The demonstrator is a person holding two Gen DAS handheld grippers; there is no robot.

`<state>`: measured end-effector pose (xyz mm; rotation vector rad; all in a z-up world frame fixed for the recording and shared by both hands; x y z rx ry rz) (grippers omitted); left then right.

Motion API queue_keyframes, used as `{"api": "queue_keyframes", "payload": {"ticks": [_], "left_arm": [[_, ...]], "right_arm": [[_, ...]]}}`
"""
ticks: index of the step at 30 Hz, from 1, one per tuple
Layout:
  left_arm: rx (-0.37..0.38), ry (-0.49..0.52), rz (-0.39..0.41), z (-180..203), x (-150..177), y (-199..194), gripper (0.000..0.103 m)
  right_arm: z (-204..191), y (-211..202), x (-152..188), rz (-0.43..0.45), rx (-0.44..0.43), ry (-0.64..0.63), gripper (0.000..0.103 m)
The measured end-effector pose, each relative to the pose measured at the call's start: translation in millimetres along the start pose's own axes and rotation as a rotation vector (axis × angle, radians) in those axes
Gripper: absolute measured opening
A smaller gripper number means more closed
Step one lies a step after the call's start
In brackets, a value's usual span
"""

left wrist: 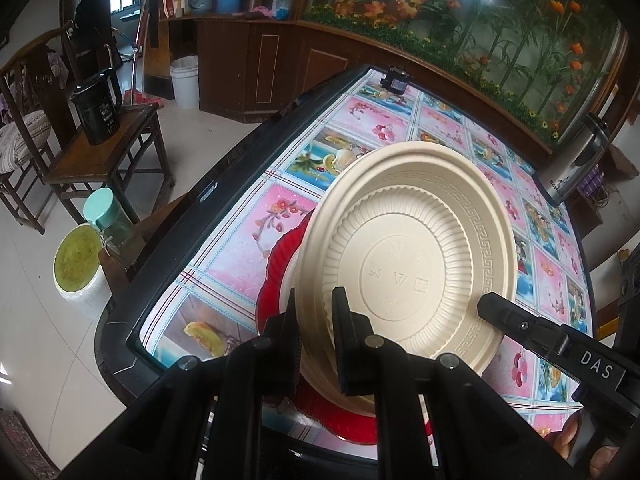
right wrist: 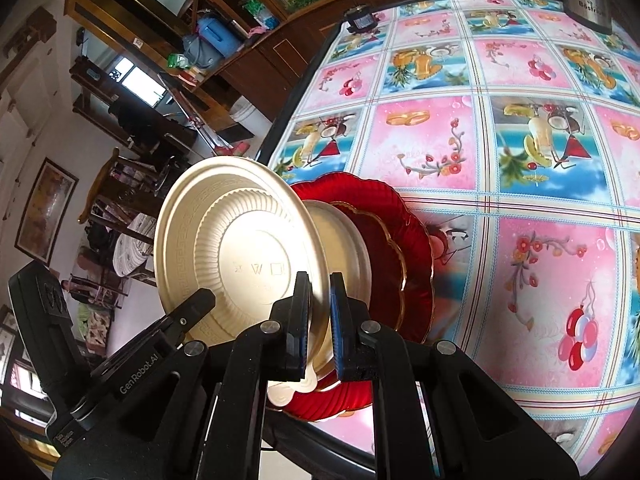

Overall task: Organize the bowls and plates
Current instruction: 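Lower the beige paper bowl into the white bowl with both tools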

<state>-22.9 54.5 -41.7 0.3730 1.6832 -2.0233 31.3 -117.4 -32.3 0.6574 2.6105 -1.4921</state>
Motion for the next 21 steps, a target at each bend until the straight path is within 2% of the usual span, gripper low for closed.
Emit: {"api": "queue_keyframes", "payload": {"ticks": [16,21], "left_arm": [[-0.054,0.100,-0.049,11,1,7,0.018],[-0.069,0.106,-0.059,7,2,2,0.025]], "right_arm": [[9,4,-5,-0.016,-0.006,-0.002,0.009],[7,-1,-4,-0.003,0.010,-0.013,0.009]]}}
Point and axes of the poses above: each gripper's, at about its wrist camera, not at the fingertips, and y roughly the way its jaws point, z to its right, x to its underside, the point moved 2 cm from there along y, roughly the way its jaws point, and after that the axes turned 4 degrees about -z, right-handed, at the moved point
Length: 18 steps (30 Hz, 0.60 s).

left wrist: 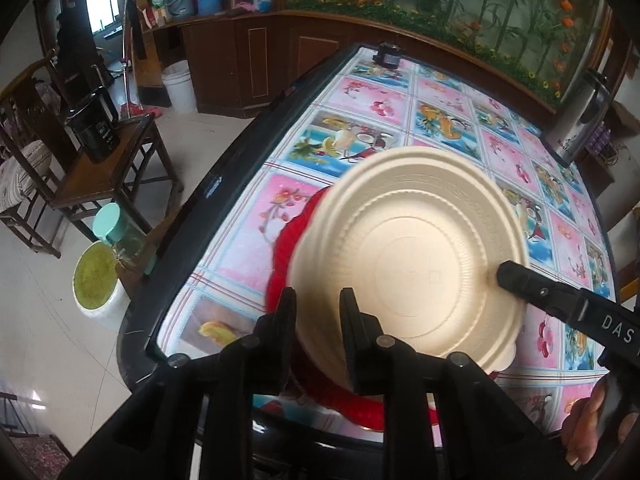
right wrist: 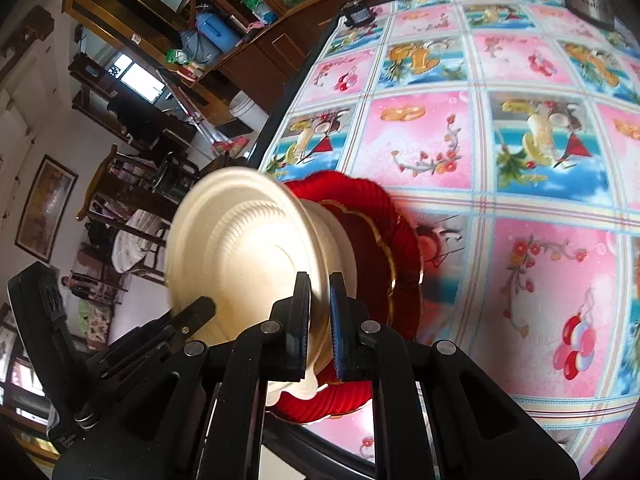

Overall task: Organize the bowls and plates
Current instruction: 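Lower the beige paper bowl into the white bowl with both tools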

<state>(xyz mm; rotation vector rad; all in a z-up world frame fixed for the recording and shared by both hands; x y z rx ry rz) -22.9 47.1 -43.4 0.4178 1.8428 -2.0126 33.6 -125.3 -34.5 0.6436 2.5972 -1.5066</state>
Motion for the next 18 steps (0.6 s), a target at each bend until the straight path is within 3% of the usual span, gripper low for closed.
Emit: {"api": "queue_keyframes", "payload": {"ticks": [8,13,18], "left_arm": [[0.010,-0.044,0.015,-14,2,-9,0.034],[0.018,-0.059,0.039,-20,3,-19,0.040],[0.049,-0.071,0.023,-24,-2,-15,0.040]], "right_arm": [[1,4,1,-0.026,-0.027,0.013,0.009],[-1,-15,-4,0.025,-0.037,-0.006,0.009],[0,-13,-7,0.029,0.005,-0.011,0.009]]}}
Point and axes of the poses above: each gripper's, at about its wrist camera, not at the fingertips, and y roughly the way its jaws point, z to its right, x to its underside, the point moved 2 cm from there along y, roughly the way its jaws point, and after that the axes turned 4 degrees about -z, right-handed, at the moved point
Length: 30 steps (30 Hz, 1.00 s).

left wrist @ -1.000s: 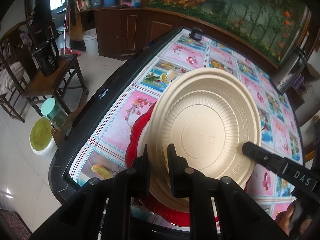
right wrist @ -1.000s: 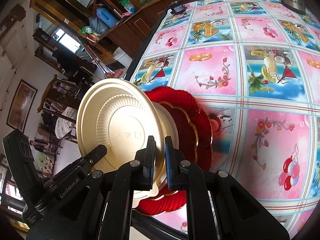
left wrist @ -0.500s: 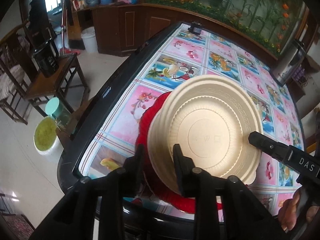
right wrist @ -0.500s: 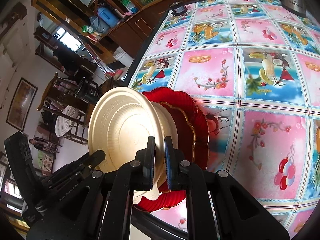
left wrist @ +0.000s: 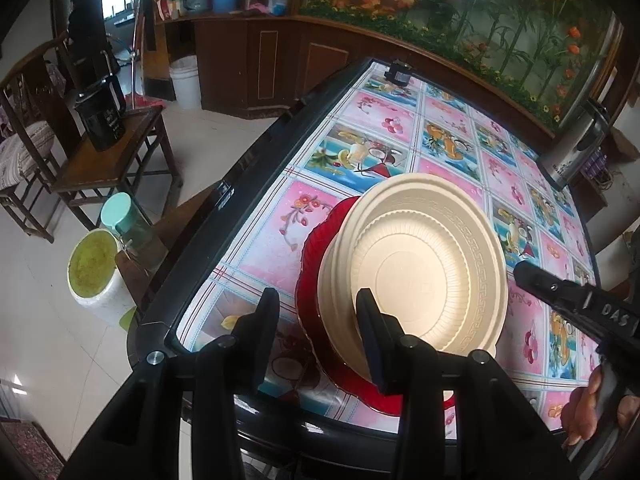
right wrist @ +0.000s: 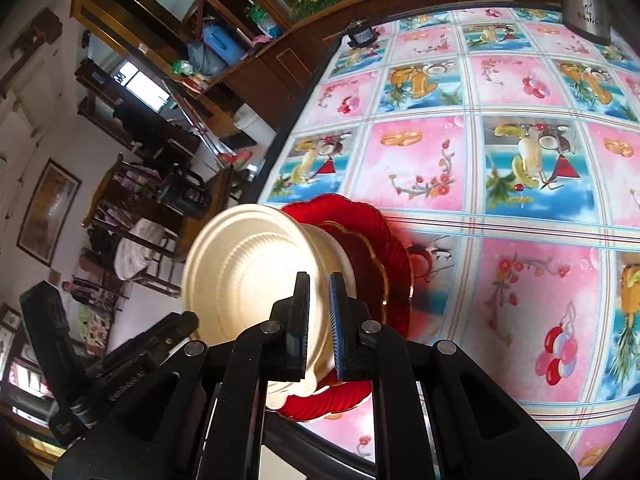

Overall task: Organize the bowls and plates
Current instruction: 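Lower the beige paper bowl into the white bowl with both tools, then open both tools and pull them back from the stack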

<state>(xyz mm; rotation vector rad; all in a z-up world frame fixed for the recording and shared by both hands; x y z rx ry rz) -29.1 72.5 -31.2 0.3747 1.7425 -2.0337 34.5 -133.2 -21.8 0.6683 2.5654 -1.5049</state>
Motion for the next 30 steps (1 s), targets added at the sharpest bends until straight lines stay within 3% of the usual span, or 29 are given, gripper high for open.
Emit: {"api": "queue_keyframes", "payload": {"ticks": [8,19,25,28,30], "left_arm": [[-0.002,-0.043,0.010,-13,-17,0,0.042],[0.026,-0.051,-0.068,-13,-14,19,0.042],[-0.018,-0.033,0.084,-13,-11,-23,0.042],[-0.081,0.013,0.223,-3,2,-48,0.044],[-0.124,0.059,0.302,9,12,-60,0.055]], "right_arm": [[9,12,-15,-0.026,-0.044,0.046,0.016],[14,15,-17,-0.036,-0.085,0.080,0.016],[15,-19,-12,0.066,-0.096,0.040,0.016],[10,-35,-1,0.118,-0.118,-0.022,0.021],[4,-43,11,0.145,-0.123,-0.078,0.026]]}}
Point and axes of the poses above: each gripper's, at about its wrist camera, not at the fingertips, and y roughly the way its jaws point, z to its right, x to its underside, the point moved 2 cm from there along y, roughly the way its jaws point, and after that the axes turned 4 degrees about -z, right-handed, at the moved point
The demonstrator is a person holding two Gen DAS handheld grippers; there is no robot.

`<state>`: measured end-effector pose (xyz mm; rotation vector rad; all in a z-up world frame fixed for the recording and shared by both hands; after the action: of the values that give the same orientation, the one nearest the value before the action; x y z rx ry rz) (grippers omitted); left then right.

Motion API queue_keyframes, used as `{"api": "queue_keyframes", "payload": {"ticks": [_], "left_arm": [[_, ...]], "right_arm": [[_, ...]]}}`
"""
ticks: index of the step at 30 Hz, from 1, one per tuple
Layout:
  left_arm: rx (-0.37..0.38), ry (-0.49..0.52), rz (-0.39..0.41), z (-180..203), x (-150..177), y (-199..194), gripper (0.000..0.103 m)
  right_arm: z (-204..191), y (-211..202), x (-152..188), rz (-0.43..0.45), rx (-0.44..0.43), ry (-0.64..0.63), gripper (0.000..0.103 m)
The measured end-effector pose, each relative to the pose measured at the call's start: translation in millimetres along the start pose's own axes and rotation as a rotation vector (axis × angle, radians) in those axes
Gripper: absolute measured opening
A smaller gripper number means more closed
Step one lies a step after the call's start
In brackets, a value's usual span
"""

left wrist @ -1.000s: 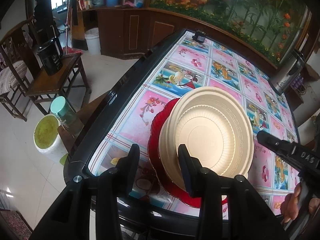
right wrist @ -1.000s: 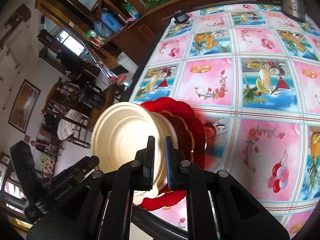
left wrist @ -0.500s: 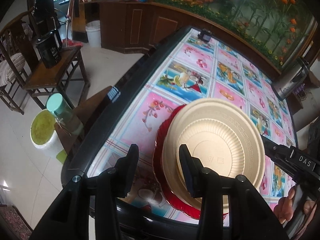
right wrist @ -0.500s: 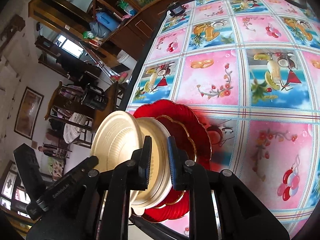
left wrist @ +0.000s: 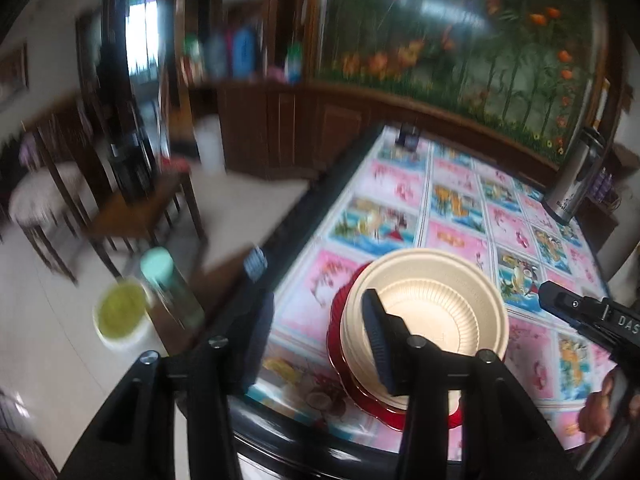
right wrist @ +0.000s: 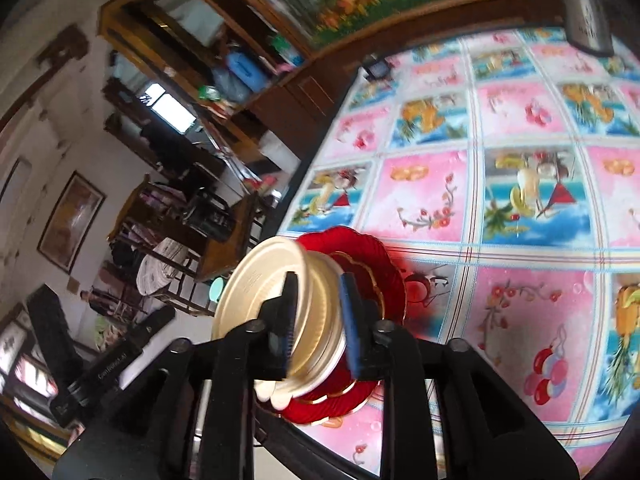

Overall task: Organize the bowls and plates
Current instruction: 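Open both tools and pull them back from the stack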

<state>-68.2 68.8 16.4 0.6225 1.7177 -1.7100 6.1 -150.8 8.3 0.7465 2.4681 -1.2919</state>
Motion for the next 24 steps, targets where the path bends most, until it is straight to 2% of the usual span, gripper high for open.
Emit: {"api": "queue_keyframes", "payload": {"ticks": [3,6,14,24], "left_arm": [[-0.059,0.056,0.096,15,8,-21,0.073],[-0.080,0.079,0.158,27,16,-38,0.078],[-0.067,0.038,0.129,45,30,-50,0.079],[-0.020,0.048,0.074,63,54,-57,0.079]], "right_arm": [[-15,-13,18,0.030,-0.002,-0.095,0.026],[-23,-25,35,0.052,-0.026,-0.145,0.026],[-19,-37,68,0.038,-0.062,-0.152,0.026],[-27,-47,80,0.060,-0.069,-0.195,0.026]]}}
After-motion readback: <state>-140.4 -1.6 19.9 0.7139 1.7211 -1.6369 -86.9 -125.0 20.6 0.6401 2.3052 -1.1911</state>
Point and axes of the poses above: each gripper's, at about its wrist camera, not at the fingertips, and y roughly the way its jaws point, z to its right, x to its underside, the point moved 2 cm from there along y, roughly the way its jaws point, and after that the axes turned 4 degrees about -z, right-handed, at the moved point
